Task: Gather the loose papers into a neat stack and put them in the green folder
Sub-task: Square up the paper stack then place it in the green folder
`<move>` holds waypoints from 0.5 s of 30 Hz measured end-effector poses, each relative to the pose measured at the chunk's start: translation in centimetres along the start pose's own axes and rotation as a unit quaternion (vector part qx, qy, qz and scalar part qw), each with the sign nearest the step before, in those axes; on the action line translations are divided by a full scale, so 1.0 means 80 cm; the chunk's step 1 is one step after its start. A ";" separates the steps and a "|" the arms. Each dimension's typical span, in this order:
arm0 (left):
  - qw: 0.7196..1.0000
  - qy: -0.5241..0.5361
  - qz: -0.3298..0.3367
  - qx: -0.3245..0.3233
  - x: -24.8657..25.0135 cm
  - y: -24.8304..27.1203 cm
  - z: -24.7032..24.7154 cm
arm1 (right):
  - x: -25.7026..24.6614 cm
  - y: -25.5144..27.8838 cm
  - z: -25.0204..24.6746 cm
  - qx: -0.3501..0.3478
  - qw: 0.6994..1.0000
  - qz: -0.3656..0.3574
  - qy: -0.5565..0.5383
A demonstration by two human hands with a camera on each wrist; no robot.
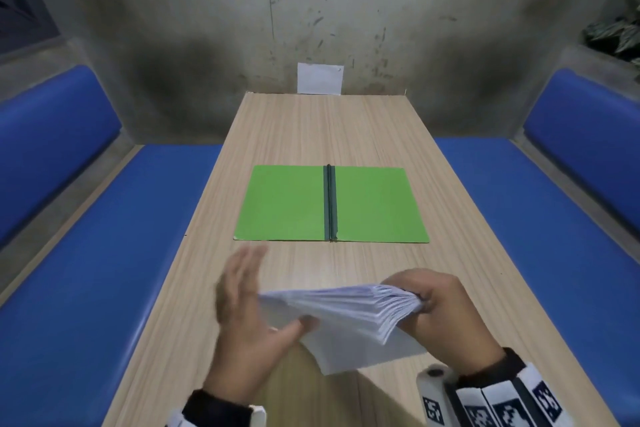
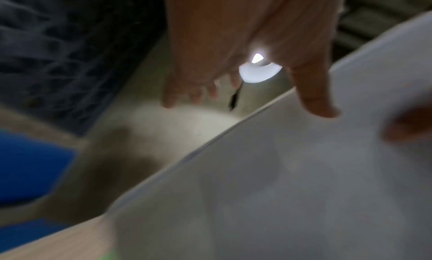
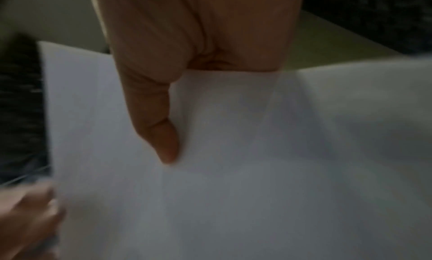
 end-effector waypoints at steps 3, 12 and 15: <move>0.988 0.089 0.096 -0.084 0.036 0.008 0.024 | -0.038 -0.014 0.008 -0.062 0.983 -0.106 0.133; 0.932 0.302 -0.193 -0.055 0.009 0.000 0.012 | -0.029 -0.015 -0.034 -0.071 0.974 -0.013 0.213; 0.928 0.309 -0.197 -0.070 -0.008 -0.003 0.003 | -0.012 -0.013 -0.049 -0.053 0.992 0.098 0.056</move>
Point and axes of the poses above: each hand's wrist, its own y-axis away from the middle knuckle, its own z-axis out of the palm, x = y × z, the point moved 2 cm from there along -y, towards the middle knuckle, and after that the axes turned 15 degrees about x, right-handed, at the moved point
